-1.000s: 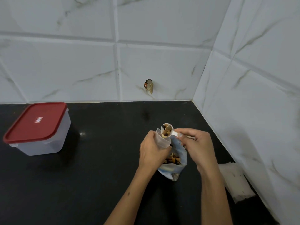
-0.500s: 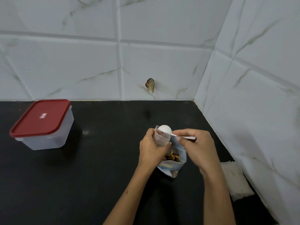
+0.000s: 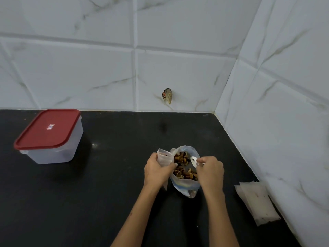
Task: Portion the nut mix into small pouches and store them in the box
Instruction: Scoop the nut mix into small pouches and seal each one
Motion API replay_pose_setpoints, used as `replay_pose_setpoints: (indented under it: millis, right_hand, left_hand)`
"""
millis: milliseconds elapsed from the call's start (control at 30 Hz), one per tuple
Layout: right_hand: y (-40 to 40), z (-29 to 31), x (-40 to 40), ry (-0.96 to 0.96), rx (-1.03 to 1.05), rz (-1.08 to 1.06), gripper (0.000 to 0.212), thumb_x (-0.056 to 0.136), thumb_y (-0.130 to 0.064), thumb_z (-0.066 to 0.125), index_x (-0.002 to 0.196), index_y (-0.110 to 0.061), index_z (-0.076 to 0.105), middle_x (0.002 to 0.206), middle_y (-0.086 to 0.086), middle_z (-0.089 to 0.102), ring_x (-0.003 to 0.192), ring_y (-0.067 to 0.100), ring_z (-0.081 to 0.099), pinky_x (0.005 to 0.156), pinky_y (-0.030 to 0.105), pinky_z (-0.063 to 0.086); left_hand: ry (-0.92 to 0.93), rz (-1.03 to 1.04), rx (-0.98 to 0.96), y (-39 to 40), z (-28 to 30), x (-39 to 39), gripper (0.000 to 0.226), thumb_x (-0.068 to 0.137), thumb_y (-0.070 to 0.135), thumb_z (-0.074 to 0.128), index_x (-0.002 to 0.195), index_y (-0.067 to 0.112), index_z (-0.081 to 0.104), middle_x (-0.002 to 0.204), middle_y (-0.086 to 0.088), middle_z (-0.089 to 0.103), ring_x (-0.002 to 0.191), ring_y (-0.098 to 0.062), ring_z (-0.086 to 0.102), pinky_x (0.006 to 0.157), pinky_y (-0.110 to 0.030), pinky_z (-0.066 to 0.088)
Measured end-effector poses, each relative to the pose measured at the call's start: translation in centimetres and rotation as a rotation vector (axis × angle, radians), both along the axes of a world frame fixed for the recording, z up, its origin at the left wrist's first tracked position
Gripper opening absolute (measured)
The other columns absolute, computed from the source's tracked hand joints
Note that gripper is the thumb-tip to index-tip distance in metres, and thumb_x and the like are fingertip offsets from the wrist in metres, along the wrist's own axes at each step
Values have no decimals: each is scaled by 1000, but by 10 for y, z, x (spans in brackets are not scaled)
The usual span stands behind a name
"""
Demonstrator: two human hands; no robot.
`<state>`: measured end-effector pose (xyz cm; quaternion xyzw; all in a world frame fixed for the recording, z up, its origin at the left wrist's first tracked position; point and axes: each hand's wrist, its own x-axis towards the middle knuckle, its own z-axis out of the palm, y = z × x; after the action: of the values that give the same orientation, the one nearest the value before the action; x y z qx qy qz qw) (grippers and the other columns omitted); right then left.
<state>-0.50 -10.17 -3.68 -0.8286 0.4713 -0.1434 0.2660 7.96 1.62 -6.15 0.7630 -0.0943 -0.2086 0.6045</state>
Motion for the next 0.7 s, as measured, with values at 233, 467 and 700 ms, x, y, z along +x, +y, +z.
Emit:
replay_pose_setpoints:
  millis: [233,467,700]
  right_hand:
    - [6,-17,16,-66,-1,10,20,94,-12,55,110,-10,66,89,-1,60,75,6,54,68,19,50]
    - [6,-17,25,-91,144,72,23,90,-8,52,91,-9,75,92,5,71,86,18,64,66,20,45]
    - [-14,-17,26,-201,647,-176,15,84,-2,56,87,-1,70,73,12,68,61,17,62,66,32,56]
  left_hand:
    - [265,-30,-124,-10,-14,3,26,74,7,72,99,11,65,94,-8,71,88,-18,68,74,-31,57]
    - [370,-101,-228,-11,-18,10,17,77,-2,65,90,7,70,85,-9,73,84,-21,71,76,-35,58]
    - [383,-166,-222,-7,-19,15,21,76,-2,64,94,8,70,92,-10,73,93,-25,70,85,-40,56]
